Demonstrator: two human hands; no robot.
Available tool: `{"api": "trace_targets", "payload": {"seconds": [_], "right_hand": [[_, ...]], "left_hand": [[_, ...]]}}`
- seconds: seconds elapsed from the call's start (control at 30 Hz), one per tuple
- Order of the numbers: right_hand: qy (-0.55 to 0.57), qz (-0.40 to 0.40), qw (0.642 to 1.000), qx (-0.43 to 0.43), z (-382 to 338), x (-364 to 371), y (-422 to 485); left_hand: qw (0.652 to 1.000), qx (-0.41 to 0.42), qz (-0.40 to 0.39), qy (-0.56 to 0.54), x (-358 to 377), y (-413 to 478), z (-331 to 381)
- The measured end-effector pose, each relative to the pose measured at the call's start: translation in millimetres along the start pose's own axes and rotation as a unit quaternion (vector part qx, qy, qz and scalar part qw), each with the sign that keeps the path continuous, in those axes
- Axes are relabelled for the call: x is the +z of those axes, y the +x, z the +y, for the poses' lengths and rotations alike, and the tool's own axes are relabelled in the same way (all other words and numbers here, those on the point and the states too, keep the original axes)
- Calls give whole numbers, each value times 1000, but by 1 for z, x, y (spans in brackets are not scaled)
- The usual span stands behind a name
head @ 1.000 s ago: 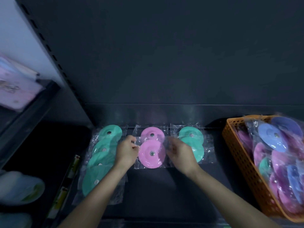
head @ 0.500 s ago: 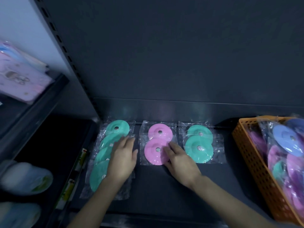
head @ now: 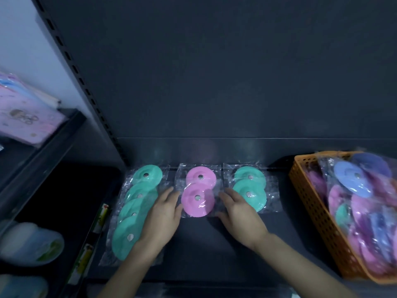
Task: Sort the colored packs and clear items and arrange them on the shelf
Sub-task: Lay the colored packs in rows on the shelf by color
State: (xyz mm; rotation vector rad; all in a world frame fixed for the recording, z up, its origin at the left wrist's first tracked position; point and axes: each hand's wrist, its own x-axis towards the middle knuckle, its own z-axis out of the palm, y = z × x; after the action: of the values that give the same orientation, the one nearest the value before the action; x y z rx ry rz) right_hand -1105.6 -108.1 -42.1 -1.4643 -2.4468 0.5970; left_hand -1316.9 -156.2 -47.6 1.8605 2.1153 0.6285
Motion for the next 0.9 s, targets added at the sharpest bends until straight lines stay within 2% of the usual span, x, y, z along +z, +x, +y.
{"api": "trace_targets", "payload": {"seconds": [0.13,0.3,0.37,0.5,0.63,0.77,0.9], "right_hand": [[-8,31,998,46,21,-30,-26],[-14,121,990,66,46,-76,-61],[-19,172,982,74,58,-91,-76],[-13,201,970,139,88,-113,-104],[-27,200,955,215,129,-131,-131],[-56,165,942,286,168,-140,-151],[11,114,931,345,194,-147,-163]], "left_hand": [[997,69,-19,-36,8,8,43],[984,164,-45,-45,23,22,105],[979,190,-58,-54,28,25,127],[968,228,-78,-72,42,29,166],[952,280,-89,-81,57,29,207],[934,330,-102,-90,70,27,245],[915,374,-122,-87,83,29,282]]}}
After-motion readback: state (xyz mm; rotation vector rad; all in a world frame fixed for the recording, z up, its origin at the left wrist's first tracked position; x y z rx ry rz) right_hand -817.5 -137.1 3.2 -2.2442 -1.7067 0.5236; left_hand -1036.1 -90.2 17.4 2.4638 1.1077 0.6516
